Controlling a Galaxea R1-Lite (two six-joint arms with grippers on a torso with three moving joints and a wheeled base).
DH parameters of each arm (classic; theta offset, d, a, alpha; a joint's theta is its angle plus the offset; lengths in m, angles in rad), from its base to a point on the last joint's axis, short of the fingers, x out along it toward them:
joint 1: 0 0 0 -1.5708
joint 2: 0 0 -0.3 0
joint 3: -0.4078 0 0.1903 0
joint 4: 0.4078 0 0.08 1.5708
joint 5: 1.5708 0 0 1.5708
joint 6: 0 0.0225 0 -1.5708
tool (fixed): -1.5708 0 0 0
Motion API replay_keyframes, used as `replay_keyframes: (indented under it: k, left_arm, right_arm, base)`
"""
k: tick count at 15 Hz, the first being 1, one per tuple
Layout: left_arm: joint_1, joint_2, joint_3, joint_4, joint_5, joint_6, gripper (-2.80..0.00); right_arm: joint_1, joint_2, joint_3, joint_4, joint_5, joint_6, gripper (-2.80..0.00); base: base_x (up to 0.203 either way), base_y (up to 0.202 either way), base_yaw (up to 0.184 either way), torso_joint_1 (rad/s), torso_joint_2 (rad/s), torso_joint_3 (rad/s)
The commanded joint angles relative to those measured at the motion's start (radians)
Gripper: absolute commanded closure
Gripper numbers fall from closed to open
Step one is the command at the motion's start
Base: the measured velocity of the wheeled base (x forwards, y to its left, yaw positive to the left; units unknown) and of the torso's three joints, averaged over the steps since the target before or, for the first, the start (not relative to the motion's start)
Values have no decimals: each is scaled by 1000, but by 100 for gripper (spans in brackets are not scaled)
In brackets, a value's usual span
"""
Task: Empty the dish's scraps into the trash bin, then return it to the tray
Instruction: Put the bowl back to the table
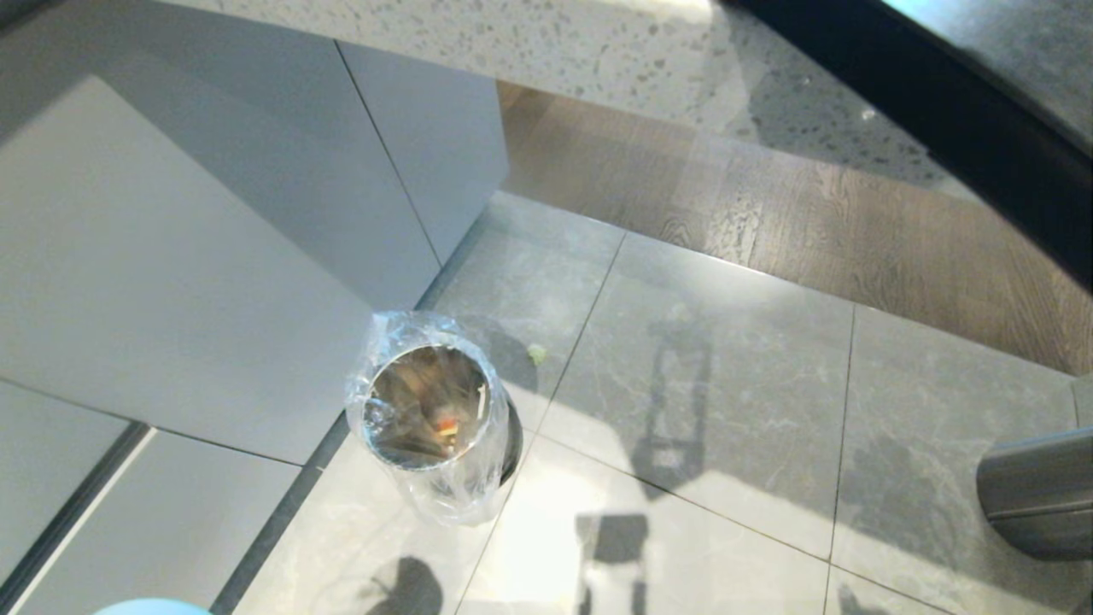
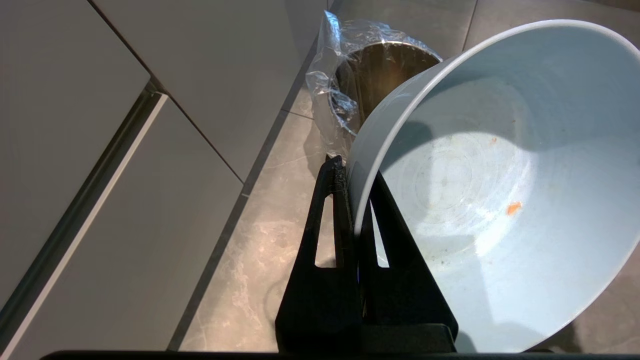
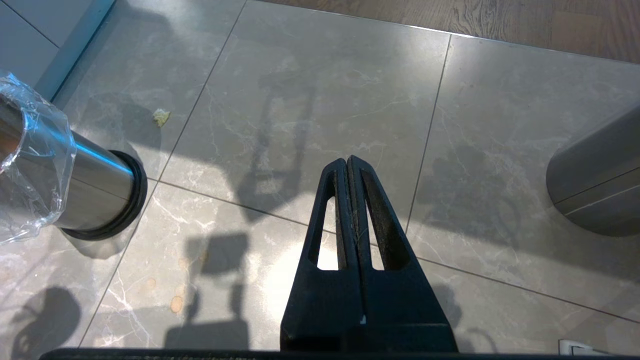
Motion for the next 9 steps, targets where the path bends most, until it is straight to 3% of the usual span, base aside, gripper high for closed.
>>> replay_keyframes:
  k: [1, 9]
  left_arm:
    - [0, 0, 0, 0, 0, 0, 0]
    - [-1, -1, 0, 0, 0, 0, 0]
  right_arm:
    - [0, 0, 0, -1, 0, 1, 0]
    - [0, 0, 0, -1, 0, 1, 0]
  base:
    - [0, 0, 0, 0, 0, 0]
    - [0, 0, 0, 0, 0, 0]
